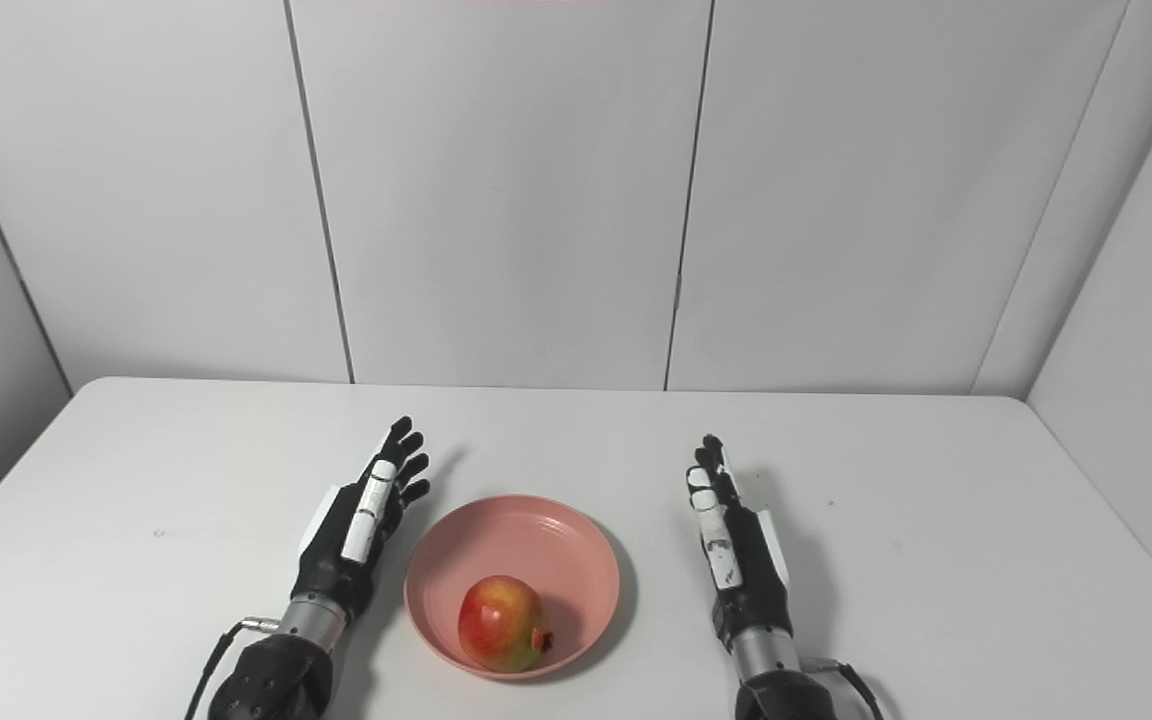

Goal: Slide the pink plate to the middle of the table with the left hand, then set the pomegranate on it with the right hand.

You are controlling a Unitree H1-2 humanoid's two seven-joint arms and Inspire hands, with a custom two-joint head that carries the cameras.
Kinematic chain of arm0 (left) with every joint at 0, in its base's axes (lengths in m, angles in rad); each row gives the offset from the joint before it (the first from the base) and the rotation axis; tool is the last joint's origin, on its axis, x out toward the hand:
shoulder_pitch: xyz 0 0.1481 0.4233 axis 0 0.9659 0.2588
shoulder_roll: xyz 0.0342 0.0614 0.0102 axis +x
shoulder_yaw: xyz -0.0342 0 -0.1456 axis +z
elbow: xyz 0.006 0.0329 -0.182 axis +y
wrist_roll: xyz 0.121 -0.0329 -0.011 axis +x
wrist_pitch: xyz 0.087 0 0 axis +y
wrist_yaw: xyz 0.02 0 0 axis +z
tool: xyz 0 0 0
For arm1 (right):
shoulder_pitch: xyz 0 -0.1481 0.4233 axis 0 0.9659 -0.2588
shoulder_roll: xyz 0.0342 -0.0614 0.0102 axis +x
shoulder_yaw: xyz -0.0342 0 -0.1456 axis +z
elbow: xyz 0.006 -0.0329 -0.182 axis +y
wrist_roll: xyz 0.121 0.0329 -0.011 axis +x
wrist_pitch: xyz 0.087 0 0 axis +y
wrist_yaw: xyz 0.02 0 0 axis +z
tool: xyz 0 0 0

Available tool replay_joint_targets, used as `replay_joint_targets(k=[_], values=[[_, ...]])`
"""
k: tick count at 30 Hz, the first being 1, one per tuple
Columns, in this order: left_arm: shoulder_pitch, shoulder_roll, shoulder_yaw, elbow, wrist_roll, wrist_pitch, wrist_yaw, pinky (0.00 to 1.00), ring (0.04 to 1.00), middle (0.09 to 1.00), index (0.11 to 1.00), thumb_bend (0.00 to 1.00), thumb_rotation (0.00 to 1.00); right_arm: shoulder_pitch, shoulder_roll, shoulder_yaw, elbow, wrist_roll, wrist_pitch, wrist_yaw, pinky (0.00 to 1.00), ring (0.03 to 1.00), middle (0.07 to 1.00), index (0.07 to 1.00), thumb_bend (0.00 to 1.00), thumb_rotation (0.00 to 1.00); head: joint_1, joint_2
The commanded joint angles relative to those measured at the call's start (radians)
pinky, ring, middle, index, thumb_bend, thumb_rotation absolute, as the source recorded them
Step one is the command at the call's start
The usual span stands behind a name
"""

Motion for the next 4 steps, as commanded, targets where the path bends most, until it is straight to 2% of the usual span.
replay_joint_targets(k=[1, 4], values=[[0.025, 0.017, -0.003, 0.002, 0.016, 0.006, 0.009, 0.93, 0.960, 0.984, 0.988, 0.52, 1.00, -0.027, 0.004, -0.007, -0.011, 0.017, 0.013, 0.011, 1.00, 1.000, 1.000, 1.000, 0.53, 0.94, 0.001, 0.000], [0.027, 0.019, -0.006, -0.002, 0.033, 0.013, 0.024, 0.93, 0.956, 0.979, 0.981, 0.51, 1.00, -0.030, 0.003, -0.010, -0.006, 0.022, 0.018, 0.013, 1.00, 1.000, 1.000, 1.000, 0.54, 0.93, 0.002, 0.001]])
